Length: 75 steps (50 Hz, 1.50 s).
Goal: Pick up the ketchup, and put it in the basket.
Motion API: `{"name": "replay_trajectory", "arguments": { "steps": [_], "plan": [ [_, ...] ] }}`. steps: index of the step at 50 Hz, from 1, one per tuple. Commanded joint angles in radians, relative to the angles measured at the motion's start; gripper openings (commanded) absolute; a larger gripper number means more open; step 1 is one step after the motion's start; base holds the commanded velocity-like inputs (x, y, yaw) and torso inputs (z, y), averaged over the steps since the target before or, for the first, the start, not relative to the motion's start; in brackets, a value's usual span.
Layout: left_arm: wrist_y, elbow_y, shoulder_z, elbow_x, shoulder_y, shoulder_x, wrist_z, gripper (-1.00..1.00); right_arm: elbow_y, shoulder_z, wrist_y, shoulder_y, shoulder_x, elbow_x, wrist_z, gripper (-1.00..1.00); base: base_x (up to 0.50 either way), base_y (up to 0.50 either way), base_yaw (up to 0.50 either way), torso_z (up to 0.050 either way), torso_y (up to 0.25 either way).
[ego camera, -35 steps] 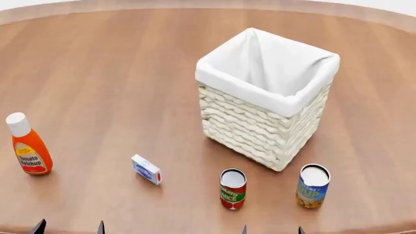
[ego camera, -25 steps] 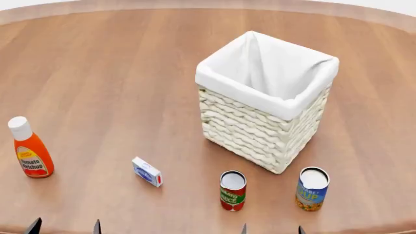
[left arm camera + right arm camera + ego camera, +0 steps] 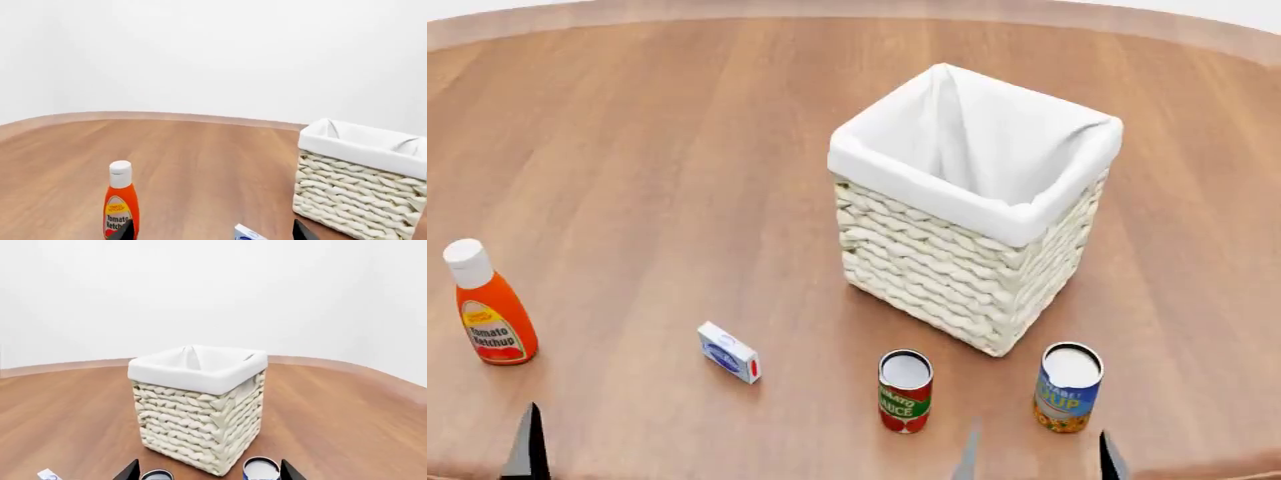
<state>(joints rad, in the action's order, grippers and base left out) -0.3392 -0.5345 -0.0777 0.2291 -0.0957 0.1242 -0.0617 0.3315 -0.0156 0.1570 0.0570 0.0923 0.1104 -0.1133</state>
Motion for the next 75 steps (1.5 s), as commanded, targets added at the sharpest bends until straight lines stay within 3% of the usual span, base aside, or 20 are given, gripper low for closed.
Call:
{"name": "replay_trajectory", "arguments": {
  "steps": [1, 12, 38, 45, 60, 65, 69, 75],
  "plan": [
    [-0.121, -0.238, -0.114, 0.114, -0.057, 0.049, -0.026, 1.00, 0.195, 0.060, 0.070, 0.048, 0.033, 0.067, -0.037, 1.00, 0.00, 0.00, 0.00, 0.000, 0.000],
    [-0.121, -0.221, -0.094, 0.101, -0.044, 0.073, -0.029, 1.00, 0.246, 0.076, 0.060, 0.069, 0.043, 0.089, -0.060, 1.00, 0.10, 0.34, 0.00, 0.000, 0.000],
    [-0.123, -0.227, -0.094, 0.132, -0.022, 0.102, -0.061, 1.00, 0.213, 0.094, 0.034, 0.040, 0.064, 0.129, -0.083, 1.00, 0.07, 0.00, 0.00, 0.000, 0.000],
    [-0.117, -0.230, -0.104, 0.142, -0.030, 0.106, -0.063, 1.00, 0.210, 0.063, 0.004, 0.057, 0.075, 0.058, -0.101, 1.00, 0.05, 0.00, 0.00, 0.000, 0.000],
    [-0.102, -0.246, -0.120, 0.160, -0.054, 0.111, -0.071, 1.00, 0.194, 0.059, -0.009, 0.051, 0.087, 0.058, -0.115, 1.00, 0.00, 0.49, 0.00, 0.000, 0.000],
    [-0.114, -0.267, -0.180, 0.226, -0.070, 0.116, -0.071, 1.00, 0.181, 0.064, -0.024, 0.063, 0.093, 0.050, -0.122, 1.00, 0.00, 0.15, 0.00, 0.000, 0.000],
    [-0.088, -0.231, -0.139, 0.183, -0.078, 0.082, -0.090, 1.00, 0.203, 0.050, -0.084, 0.123, 0.119, 0.020, -0.099, 1.00, 0.00, 0.00, 0.00, 0.000, 0.000],
    [-0.083, -0.263, -0.125, 0.169, -0.094, 0.096, -0.090, 1.00, 0.143, 0.003, -0.056, 0.062, 0.112, 0.022, -0.085, 1.00, 0.05, 0.00, 0.00, 0.000, 0.000]
  ]
}}
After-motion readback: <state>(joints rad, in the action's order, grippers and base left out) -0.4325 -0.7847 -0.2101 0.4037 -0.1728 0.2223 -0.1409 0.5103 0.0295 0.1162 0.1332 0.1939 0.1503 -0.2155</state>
